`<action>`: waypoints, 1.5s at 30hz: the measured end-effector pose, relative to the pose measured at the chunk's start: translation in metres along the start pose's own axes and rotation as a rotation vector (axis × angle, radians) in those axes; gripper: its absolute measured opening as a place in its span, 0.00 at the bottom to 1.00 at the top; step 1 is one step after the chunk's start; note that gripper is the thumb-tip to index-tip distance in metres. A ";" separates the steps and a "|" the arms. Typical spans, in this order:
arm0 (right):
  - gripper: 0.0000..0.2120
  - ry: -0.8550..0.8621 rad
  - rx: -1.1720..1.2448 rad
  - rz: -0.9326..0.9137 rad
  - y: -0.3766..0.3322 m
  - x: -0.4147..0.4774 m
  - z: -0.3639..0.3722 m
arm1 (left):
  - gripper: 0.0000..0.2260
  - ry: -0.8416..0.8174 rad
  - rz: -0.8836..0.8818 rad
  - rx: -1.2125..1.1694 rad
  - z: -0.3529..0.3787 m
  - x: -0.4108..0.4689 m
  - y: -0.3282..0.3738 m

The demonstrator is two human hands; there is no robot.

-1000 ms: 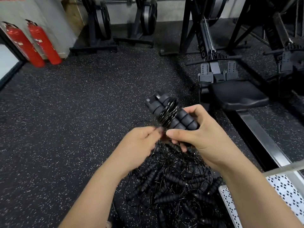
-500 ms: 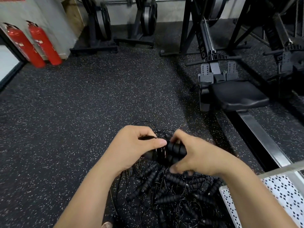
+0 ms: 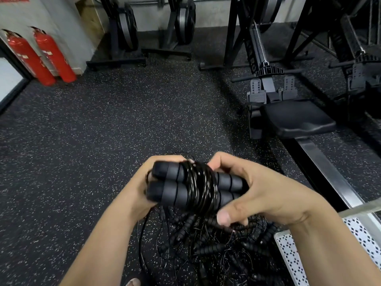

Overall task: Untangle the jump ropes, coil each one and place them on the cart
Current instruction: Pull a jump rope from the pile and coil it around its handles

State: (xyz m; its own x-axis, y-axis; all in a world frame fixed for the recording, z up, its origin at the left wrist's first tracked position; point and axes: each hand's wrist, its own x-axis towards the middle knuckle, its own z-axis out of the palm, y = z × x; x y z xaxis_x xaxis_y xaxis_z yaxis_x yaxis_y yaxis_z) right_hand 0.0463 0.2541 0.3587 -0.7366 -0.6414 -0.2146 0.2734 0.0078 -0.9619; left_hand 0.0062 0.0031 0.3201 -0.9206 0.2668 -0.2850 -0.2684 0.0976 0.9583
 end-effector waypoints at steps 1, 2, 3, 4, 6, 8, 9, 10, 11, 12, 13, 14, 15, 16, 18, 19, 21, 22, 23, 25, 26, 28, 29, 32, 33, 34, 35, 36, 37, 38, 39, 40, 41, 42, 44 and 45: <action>0.23 0.029 0.037 -0.033 0.000 0.001 0.000 | 0.12 0.018 0.020 0.073 0.001 -0.001 -0.002; 0.23 0.064 0.063 -0.059 -0.001 0.003 0.001 | 0.17 0.017 0.042 0.155 0.005 -0.002 -0.003; 0.23 0.110 0.077 -0.079 0.000 0.005 0.001 | 0.22 0.028 0.032 0.222 0.008 -0.002 -0.004; 0.25 0.162 0.082 -0.091 0.001 0.007 0.002 | 0.24 0.039 0.013 0.278 0.011 0.000 -0.005; 0.28 0.264 0.087 -0.109 0.003 0.010 0.005 | 0.23 0.029 -0.010 0.363 0.015 0.005 -0.007; 0.29 0.346 0.093 -0.139 0.005 0.014 0.008 | 0.24 0.018 0.002 0.352 0.018 0.007 -0.008; 0.30 0.386 0.094 -0.159 0.006 0.016 0.009 | 0.26 0.008 0.011 0.337 0.019 0.009 -0.010; 0.30 0.431 0.093 -0.181 0.007 0.018 0.010 | 0.27 -0.026 0.026 0.323 0.021 0.009 -0.010; 0.30 0.484 0.090 -0.206 0.008 0.021 0.009 | 0.26 -0.061 0.046 0.322 0.023 0.009 -0.009; 0.31 0.544 0.082 -0.225 0.010 0.023 0.009 | 0.21 -0.093 0.052 0.348 0.026 0.008 -0.008; 0.31 0.610 0.058 -0.237 0.012 0.025 0.007 | 0.18 -0.105 0.048 0.393 0.028 0.007 -0.008; 0.31 0.679 0.011 -0.234 0.015 0.027 0.004 | 0.19 -0.112 0.058 0.452 0.028 0.007 -0.011; 0.31 0.748 -0.082 -0.207 0.019 0.027 0.001 | 0.21 -0.135 0.069 0.508 0.029 0.007 -0.012; 0.31 0.806 -0.226 -0.155 0.022 0.027 -0.002 | 0.21 -0.163 0.074 0.551 0.032 0.006 -0.013; 0.31 0.815 -0.524 -0.026 0.027 0.026 -0.009 | 0.20 -0.210 0.056 0.659 0.034 0.005 -0.014; 0.31 0.773 -0.604 0.019 0.030 0.026 -0.011 | 0.18 -0.232 0.033 0.728 0.034 0.004 -0.013; 0.31 0.679 -0.673 0.082 0.033 0.027 -0.012 | 0.15 -0.273 -0.002 0.828 0.031 0.002 -0.012; 0.31 0.648 -0.700 0.112 0.034 0.028 -0.013 | 0.13 -0.285 -0.016 0.844 0.028 0.001 -0.010; 0.30 0.625 -0.728 0.144 0.036 0.029 -0.013 | 0.12 -0.288 -0.026 0.843 0.025 0.000 -0.008; 0.30 0.570 -0.775 0.214 0.037 0.030 -0.014 | 0.11 -0.270 -0.038 0.839 0.017 -0.002 -0.003; 0.29 0.528 -0.781 0.248 0.037 0.030 -0.013 | 0.11 -0.248 -0.030 0.837 0.014 -0.003 0.000; 0.28 0.432 -0.757 0.301 0.036 0.030 -0.011 | 0.11 -0.202 0.012 0.801 0.007 -0.004 0.003; 0.28 0.378 -0.742 0.321 0.035 0.029 -0.009 | 0.10 -0.183 0.031 0.771 0.005 -0.004 0.004; 0.28 0.206 -0.670 0.333 0.032 0.028 -0.003 | 0.08 -0.132 0.063 0.672 0.003 -0.006 0.008; 0.28 0.159 -0.651 0.328 0.029 0.027 -0.001 | 0.07 -0.121 0.073 0.633 0.002 -0.006 0.009; 0.28 0.120 -0.624 0.320 0.026 0.025 0.001 | 0.07 -0.117 0.081 0.595 0.002 -0.006 0.010; 0.28 0.089 -0.587 0.313 0.023 0.023 0.003 | 0.07 -0.117 0.092 0.563 0.001 -0.006 0.011; 0.29 0.064 -0.547 0.307 0.020 0.022 0.005 | 0.07 -0.124 0.102 0.533 -0.001 -0.006 0.011; 0.29 0.042 -0.507 0.302 0.017 0.019 0.006 | 0.07 -0.137 0.116 0.498 -0.003 -0.006 0.011; 0.29 0.021 -0.465 0.294 0.014 0.017 0.007 | 0.06 -0.156 0.118 0.452 -0.005 -0.006 0.011; 0.29 -0.002 -0.414 0.278 0.012 0.014 0.008 | 0.05 -0.174 0.117 0.397 -0.006 -0.005 0.011; 0.28 -0.022 -0.362 0.258 0.009 0.012 0.009 | 0.05 -0.180 0.123 0.348 -0.008 -0.005 0.010; 0.27 -0.035 -0.314 0.240 0.006 0.009 0.010 | 0.05 -0.182 0.141 0.311 -0.010 -0.005 0.009; 0.27 -0.034 -0.274 0.222 0.004 0.007 0.010 | 0.05 -0.176 0.149 0.289 -0.012 -0.004 0.008; 0.26 -0.021 -0.211 0.181 0.001 0.004 0.011 | 0.08 -0.165 0.136 0.256 -0.017 -0.001 0.008; 0.25 -0.019 -0.177 0.155 0.001 0.003 0.011 | 0.09 -0.167 0.114 0.251 -0.020 0.001 0.008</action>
State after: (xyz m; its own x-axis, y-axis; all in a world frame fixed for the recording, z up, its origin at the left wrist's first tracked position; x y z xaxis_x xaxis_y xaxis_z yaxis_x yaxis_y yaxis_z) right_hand 0.0506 0.2437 0.3591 -0.6818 -0.6368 -0.3602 0.2685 0.2402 -0.9329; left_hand -0.0030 -0.0151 0.3276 -0.8759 0.4413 -0.1950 -0.0688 0.2857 0.9558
